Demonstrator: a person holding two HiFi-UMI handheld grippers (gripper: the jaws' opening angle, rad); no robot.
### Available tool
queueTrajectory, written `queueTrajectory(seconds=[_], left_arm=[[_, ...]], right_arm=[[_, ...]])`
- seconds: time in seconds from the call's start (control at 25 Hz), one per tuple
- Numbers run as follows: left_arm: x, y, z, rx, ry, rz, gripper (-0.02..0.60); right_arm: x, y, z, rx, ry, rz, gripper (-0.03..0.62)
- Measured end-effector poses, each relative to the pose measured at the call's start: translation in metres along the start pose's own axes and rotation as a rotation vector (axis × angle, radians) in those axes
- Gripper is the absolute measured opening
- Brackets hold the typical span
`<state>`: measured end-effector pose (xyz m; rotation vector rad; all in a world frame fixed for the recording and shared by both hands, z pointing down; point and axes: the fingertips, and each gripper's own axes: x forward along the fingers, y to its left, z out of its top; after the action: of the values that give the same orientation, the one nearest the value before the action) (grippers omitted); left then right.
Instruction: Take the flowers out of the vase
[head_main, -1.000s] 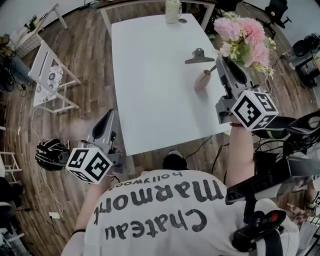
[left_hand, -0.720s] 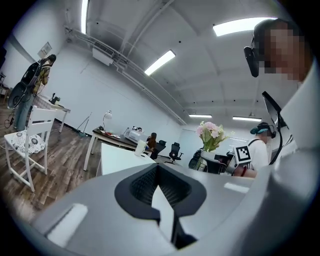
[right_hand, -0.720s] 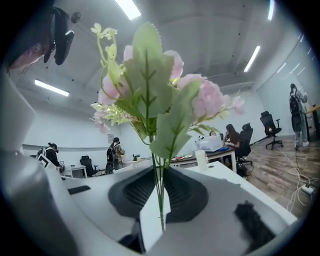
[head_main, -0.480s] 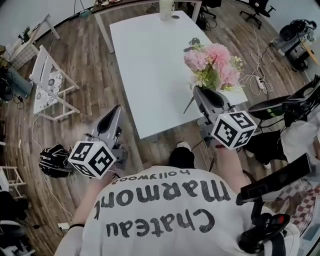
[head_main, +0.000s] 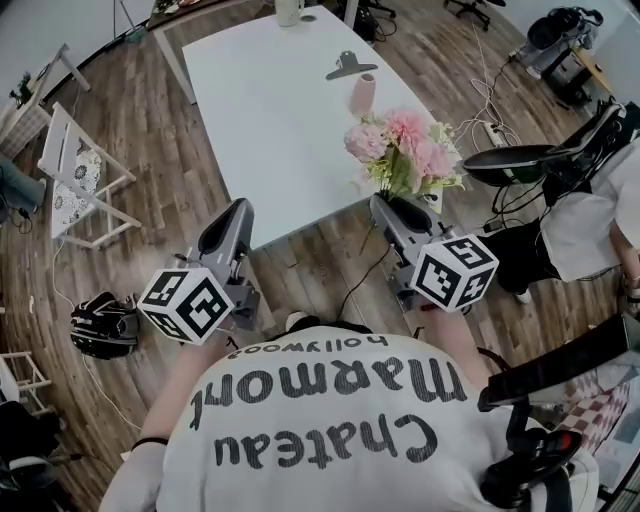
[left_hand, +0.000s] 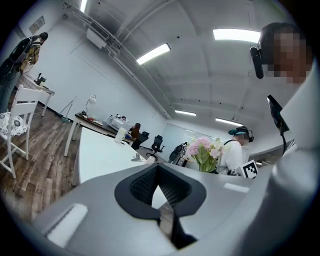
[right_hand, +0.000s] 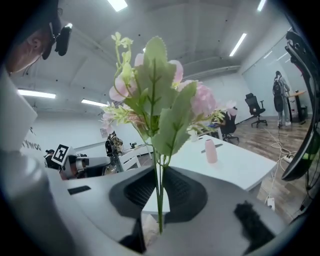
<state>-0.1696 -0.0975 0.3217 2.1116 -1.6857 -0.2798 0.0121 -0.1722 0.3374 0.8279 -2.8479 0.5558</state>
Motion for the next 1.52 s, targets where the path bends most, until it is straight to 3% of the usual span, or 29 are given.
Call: queueTrajectory(seconds=[0.24, 0.56, 0.92, 1.52], left_arm=[[0.0, -0.05, -0.024, -0.024, 0.006, 0.008, 0.003], [-0.012, -0.122, -0.086, -0.047, 0.038, 0.016, 0.003], [-0.051, -0.172, -0.132, -0.033, 0.015, 0.013, 0.003], [-0.087, -0.196, -0.155, -0.059, 0.039, 0.053, 0.002]], right_arm=[[-0.054, -0.021, -0.005, 0.002, 0.022, -0.012, 0.058], [-0.135, -0.048, -0.033, 0.018, 0.036, -0.018, 0.058], [-0.202, -0.037, -0.08, 0.009, 0.043, -0.007, 0.058], [-0.23, -0.023, -0.101, -0.007, 0.118, 0.006, 0.043]])
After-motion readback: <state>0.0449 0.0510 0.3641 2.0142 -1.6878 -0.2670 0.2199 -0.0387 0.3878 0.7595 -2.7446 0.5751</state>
